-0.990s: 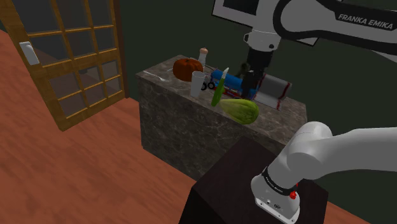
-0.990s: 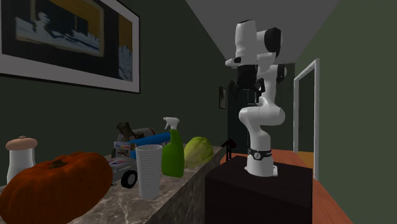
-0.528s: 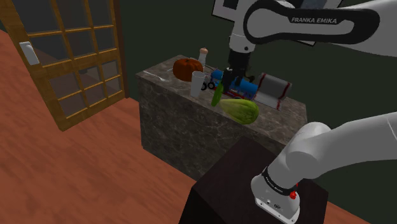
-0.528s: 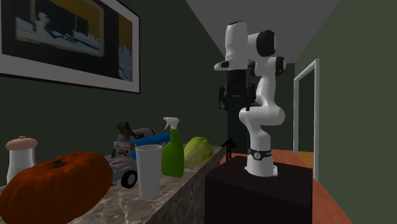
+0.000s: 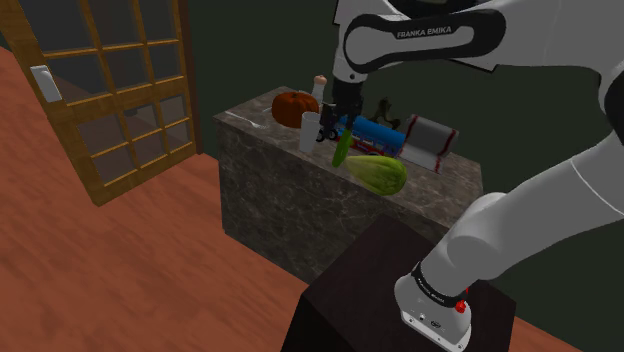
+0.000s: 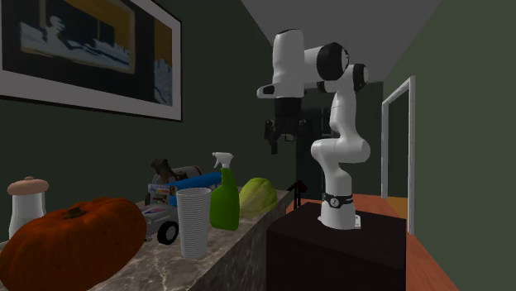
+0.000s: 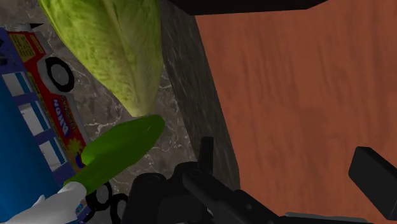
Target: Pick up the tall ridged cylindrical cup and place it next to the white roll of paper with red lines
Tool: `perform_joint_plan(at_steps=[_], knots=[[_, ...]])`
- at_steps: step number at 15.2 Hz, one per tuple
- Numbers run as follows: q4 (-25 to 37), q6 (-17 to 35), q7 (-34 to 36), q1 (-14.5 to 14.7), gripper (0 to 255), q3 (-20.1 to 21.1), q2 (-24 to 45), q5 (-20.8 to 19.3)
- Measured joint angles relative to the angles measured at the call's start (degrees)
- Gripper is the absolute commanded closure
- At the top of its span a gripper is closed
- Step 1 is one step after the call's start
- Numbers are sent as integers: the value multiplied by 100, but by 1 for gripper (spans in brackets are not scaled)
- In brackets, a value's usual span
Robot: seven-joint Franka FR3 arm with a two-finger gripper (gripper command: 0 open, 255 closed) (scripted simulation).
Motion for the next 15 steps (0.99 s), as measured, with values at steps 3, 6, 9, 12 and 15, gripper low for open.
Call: perform_joint_plan(at_steps=[3, 6, 9, 12, 15], knots=[[394, 300, 137, -82, 0, -36, 611, -68], [815, 570, 236, -173, 0, -104, 1210, -136], [1370, 718, 389, -223, 0, -144, 1828, -181], [1892, 886, 502, -284, 0, -209, 2436, -218], [2632, 876, 601, -336, 0, -274, 3081, -235]])
